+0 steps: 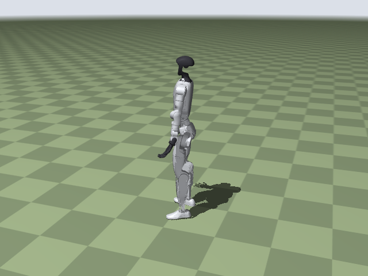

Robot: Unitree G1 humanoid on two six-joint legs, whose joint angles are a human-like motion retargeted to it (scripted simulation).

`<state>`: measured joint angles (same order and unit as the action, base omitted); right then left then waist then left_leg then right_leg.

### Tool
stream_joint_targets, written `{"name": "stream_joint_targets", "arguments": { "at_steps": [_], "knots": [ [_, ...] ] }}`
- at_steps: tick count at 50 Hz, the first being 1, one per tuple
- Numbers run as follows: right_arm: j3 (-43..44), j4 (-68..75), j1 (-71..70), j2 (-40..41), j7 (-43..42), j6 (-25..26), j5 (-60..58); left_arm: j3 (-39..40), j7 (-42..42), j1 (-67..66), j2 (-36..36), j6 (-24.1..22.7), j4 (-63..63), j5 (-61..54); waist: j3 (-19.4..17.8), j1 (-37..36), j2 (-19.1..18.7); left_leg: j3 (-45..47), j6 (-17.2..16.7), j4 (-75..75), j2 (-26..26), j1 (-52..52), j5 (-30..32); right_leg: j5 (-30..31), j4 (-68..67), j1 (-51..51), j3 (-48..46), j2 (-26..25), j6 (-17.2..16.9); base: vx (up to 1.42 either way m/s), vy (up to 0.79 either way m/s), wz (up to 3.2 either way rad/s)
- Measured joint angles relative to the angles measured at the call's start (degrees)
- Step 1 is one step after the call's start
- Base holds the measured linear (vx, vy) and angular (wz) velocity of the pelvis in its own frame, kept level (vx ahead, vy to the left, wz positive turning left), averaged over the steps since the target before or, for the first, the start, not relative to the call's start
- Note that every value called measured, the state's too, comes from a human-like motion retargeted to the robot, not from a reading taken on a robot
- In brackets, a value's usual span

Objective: Kungfu

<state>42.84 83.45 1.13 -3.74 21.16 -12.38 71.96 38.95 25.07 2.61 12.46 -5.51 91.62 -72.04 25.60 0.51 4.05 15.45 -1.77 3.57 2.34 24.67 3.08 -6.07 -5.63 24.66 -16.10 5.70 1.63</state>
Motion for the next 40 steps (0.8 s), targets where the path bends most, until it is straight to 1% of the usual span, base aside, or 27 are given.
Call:
{"name": "stream_joint_targets", "arguments": {
  "at_steps": [3,8,10,15,20,23,25,27,28,30,32,33,35,37,38,40],
  "knots": [
    [1.2,0.7,0.9,-1.7,0.7,0.5,1.3,0.7,0.6,-0.2,1.9,0.4,-0.8,1.8,-0.2,0.1,-0.1,-0.5,0.0,0.1,0.1,0.3,0.1,0.0,1.0,-0.8,-1.0,-0.2,0.3,0.00,0.00,0.28],
    [1.1,1.1,2.5,-3.5,-0.2,1.1,-5.9,-1.4,0.8,-0.6,4.5,-0.5,-1.8,14.5,0.2,0.2,0.3,-1.3,0.0,0.8,0.1,1.6,0.3,-0.2,1.3,-0.5,-1.8,-0.2,0.5,-0.01,-0.01,0.25],
    [1.0,1.0,2.8,-3.9,-0.6,1.5,-8.6,-1.7,1.2,-0.5,5.0,-0.4,-2.2,17.4,0.0,0.2,0.4,-1.7,0.0,1.4,0.2,2.1,0.2,-0.2,1.0,-0.4,-1.9,0.0,0.4,0.00,0.00,0.00],
    [1.0,0.8,2.6,-5.0,0.1,2.2,-11.3,-1.9,2.5,0.0,5.8,0.2,-2.2,17.6,-1.0,0.0,0.4,-1.6,-0.1,2.3,0.5,2.4,0.2,-0.4,0.1,-0.2,-1.7,0.2,0.4,-0.06,0.03,-0.03],
    [0.4,0.9,1.7,-6.2,-0.8,2.2,-10.6,-2.0,1.9,-0.2,6.4,0.1,-1.6,17.9,-0.8,-0.3,0.2,-0.8,-0.2,2.8,0.9,3.2,0.1,-0.3,-0.6,1.2,-0.7,0.2,0.5,-0.06,0.05,-0.18],
    [-0.7,1.0,1.0,-7.0,-1.1,2.5,-10.9,-2.5,1.9,-0.4,6.7,0.1,-1.0,18.9,-1.2,-0.8,0.0,0.1,-0.9,3.1,1.2,3.1,-0.1,-0.2,-1.0,1.8,0.1,-0.2,0.6,-0.09,0.07,-0.29],
    [-1.8,1.1,0.5,-7.4,-1.3,2.8,-11.7,-2.9,1.6,-0.5,7.0,0.2,-0.7,19.8,-1.9,-1.1,-0.3,-0.3,-3.7,3.7,1.4,2.8,-3.0,-2.1,-1.6,2.0,1.5,-0.8,-0.7,-0.11,0.06,-0.24],
    [-3.5,1.3,0.2,-7.8,-2.8,3.0,-13.9,-4.6,1.1,-0.5,7.6,0.2,-0.3,21.9,-1.4,-0.3,-0.4,-6.0,-4.7,6.8,0.3,5.8,-7.4,-6.1,-3.9,4.6,10.7,-3.0,-1.6,-0.11,0.03,0.29],
    [-4.5,1.2,0.4,-8.0,-4.3,3.0,-16.1,-6.3,0.5,-0.7,8.2,0.1,-0.2,24.2,-0.5,0.9,-1.0,-9.8,-4.8,8.3,-0.7,8.1,-9.1,-7.9,-4.3,6.0,14.9,-4.6,-0.9,-0.06,-0.02,0.76],
    [-7.4,1.1,1.4,-8.1,-8.3,1.8,-25.5,-10.8,-1.5,-1.6,9.4,-2.2,-0.3,34.8,1.0,2.5,-1.5,-16.8,-4.9,10.1,-3.9,11.8,-10.9,-10.8,-4.5,7.0,20.5,-7.6,0.5,-0.01,-0.03,0.66],
    [-15.2,0.3,3.1,-9.6,-13.9,0.1,-43.7,-19.5,-6.2,-1.9,11.3,-5.9,-1.3,56.1,1.2,1.7,-0.5,-21.6,-4.7,10.5,-6.1,12.5,-11.8,-11.5,-5.2,7.8,26.0,-9.0,-1.2,-0.01,0.02,-0.23],
    [-20.3,-0.1,3.8,-11.1,-14.7,-0.5,-56.8,-24.5,-9.1,-2.0,12.5,-7.7,-2.4,70.9,0.4,0.2,0.3,-19.5,-4.8,9.7,-5.3,11.5,-11.5,-11.7,-5.4,7.4,28.7,-10.1,-1.9,-0.03,0.07,-0.74],
    [-31.4,-1.2,3.8,-15.1,-13.0,1.7,-86.5,-34.0,-13.8,-1.5,15.3,-9.2,-4.9,105.5,-2.7,-1.2,1.1,-14.7,-5.6,7.6,-3.6,7.6,-6.9,-9.7,-4.7,4.9,25.3,-8.7,-3.3,-0.03,0.12,-0.60],
    [-44.2,-5.8,3.2,-20.2,-8.1,4.3,-114.8,-44.0,-15.8,-0.4,17.9,-7.3,-8.9,138.1,-4.1,-0.5,1.2,-14.1,-3.2,6.6,-3.9,5.7,-2.1,-3.2,-3.8,3.3,19.5,-5.4,-3.4,0.02,0.14,0.02],
    [-49.9,-8.1,2.7,-22.1,-8.5,4.6,-126.6,-48.6,-17.6,0.4,18.1,-4.8,-10.8,151.5,-3.8,0.3,0.8,-14.2,-1.9,6.5,-4.1,5.4,-1.9,-1.6,-3.6,3.3,17.2,-4.2,-3.2,0.12,0.15,0.14],
    [-60.6,-9.5,1.2,-24.3,-16.1,2.0,-141.9,-54.9,-22.0,2.0,16.5,-1.2,-11.7,171.9,-2.6,0.5,-0.1,-13.1,0.0,5.7,-4.2,4.7,-1.9,-0.5,-3.4,3.2,16.6,-4.1,-1.9,0.17,0.18,-0.15]
  ]
}}
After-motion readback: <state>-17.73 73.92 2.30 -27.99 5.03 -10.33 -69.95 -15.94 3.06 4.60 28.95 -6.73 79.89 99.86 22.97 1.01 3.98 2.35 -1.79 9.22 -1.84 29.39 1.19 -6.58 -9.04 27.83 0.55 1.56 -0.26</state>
